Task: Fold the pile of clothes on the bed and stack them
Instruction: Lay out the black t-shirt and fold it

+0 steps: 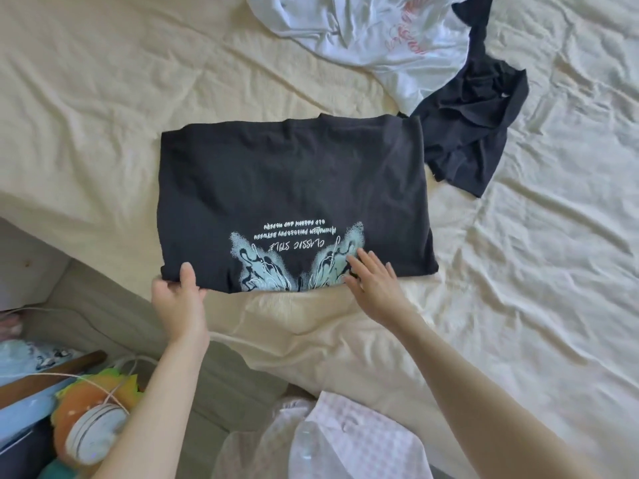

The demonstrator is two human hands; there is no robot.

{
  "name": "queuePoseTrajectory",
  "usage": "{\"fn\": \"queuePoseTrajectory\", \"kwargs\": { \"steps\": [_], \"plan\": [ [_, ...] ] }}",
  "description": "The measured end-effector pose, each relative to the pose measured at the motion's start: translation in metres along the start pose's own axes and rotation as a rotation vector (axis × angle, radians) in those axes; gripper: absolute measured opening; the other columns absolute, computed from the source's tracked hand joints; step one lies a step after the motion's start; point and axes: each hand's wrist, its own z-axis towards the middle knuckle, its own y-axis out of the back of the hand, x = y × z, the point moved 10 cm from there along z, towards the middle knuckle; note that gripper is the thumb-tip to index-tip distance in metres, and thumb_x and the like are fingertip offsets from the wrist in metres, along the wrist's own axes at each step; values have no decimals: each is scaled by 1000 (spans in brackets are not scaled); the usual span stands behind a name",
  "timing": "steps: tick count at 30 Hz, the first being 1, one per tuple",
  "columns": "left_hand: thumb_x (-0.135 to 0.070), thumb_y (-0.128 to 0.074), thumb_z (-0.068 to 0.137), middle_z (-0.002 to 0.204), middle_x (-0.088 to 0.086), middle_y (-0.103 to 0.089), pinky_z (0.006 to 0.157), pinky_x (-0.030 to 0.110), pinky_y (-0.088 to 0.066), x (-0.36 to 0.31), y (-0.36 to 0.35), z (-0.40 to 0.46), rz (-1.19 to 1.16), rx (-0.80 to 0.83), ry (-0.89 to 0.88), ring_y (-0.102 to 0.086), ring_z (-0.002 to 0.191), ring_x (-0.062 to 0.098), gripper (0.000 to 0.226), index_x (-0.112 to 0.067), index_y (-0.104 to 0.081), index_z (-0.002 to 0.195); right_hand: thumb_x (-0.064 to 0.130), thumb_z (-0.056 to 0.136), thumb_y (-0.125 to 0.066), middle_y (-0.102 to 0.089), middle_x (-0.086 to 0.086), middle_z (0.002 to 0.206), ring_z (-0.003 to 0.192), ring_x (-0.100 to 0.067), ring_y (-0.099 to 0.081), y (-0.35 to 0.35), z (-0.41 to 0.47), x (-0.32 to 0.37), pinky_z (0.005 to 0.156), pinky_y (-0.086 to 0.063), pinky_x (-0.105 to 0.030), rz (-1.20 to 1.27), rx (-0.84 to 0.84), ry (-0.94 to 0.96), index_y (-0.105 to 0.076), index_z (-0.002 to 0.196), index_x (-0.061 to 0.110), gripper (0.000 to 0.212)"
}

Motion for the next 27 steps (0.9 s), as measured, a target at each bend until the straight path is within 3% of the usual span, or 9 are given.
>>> {"fn": "queuePoseTrajectory", "kwargs": {
  "steps": [2, 5, 9, 11, 13, 16, 20, 23, 27],
  "plan": [
    [-19, -51, 95, 89, -3, -56, 81, 28, -47, -24, -21, -14, 120, 23, -178, -56, 90, 19, 9, -13, -45, 92, 35, 102, -33, -29, -6, 153, 144, -22, -18, -16, 3, -4, 113, -14, -46, 160, 161, -82, -47, 135, 15, 41],
    [-20, -52, 95, 81, -3, -55, 69, 24, -39, -68, -77, -52, 297, 108, -501, -51, 76, 14, 14, -7, -47, 95, 41, 101, -33, -59, -1, 113, 113, -17, -49, 11, 0, -18, 97, -34, -36, 802, 75, -287, -61, 109, 14, 40],
    [-18, -57, 92, 73, 7, -59, 56, 26, -25, -97, -177, -141, 568, 264, -969, -54, 65, 30, 14, -4, -54, 90, 54, 99, -26, -59, 2, 119, 113, -17, -56, 48, 1, -52, 95, -46, -35, 1508, 62, -369, -45, 135, 14, 58],
    [-16, -60, 89, 84, 10, -67, 53, 30, -36, -80, -224, -188, 688, 385, -1145, -62, 71, 27, 12, -5, -59, 92, 54, 98, -29, -61, -1, 117, 111, -19, -59, 70, 2, -77, 88, -50, -34, 1637, 11, -366, -47, 132, 13, 55],
    [-15, -57, 92, 120, 12, -63, 79, 38, -49, -32, -265, -219, 820, 632, -1175, -61, 105, 26, 20, -6, -61, 109, 53, 96, -39, -66, -3, 113, 105, -18, -64, 79, 3, -98, 79, -54, -31, 1610, -28, -392, -56, 120, 11, 51],
    [-17, -49, 96, 149, 3, -38, 112, 39, -22, 38, -277, -216, 1096, 748, -1127, -30, 139, 22, 37, -16, -49, 133, 41, 92, -56, -70, -6, 104, 95, -18, -68, 71, 3, -123, 78, -56, -33, 1368, -66, -483, -64, 106, 11, 35],
    [-11, -60, 89, 153, 8, -29, 115, 51, -12, 55, -238, -170, 1267, 568, -1098, -18, 144, 29, 54, -17, -42, 139, 31, 90, -62, -64, -9, 111, 103, -22, -61, 68, 12, -143, 79, -56, -35, 1134, -123, -535, -62, 95, 11, 21],
    [-3, -60, 86, 155, 12, -22, 113, 49, -18, 56, -217, -134, 1322, 532, -1039, -14, 144, 33, 64, -17, -37, 144, 26, 87, -62, -63, -8, 90, 88, -21, -60, 79, 21, -143, 82, -54, -42, 994, -185, -489, -59, 85, 10, 17],
    [19, -53, 77, 153, 16, -25, 113, 46, -25, 65, -203, -121, 1355, 593, -1104, -20, 142, 37, 76, -12, -36, 144, 19, 87, -60, -51, -1, 74, 72, -17, -50, 84, 8, -153, 65, -45, -32, 900, -266, -447, -52, 77, 11, 16]
  ]
}}
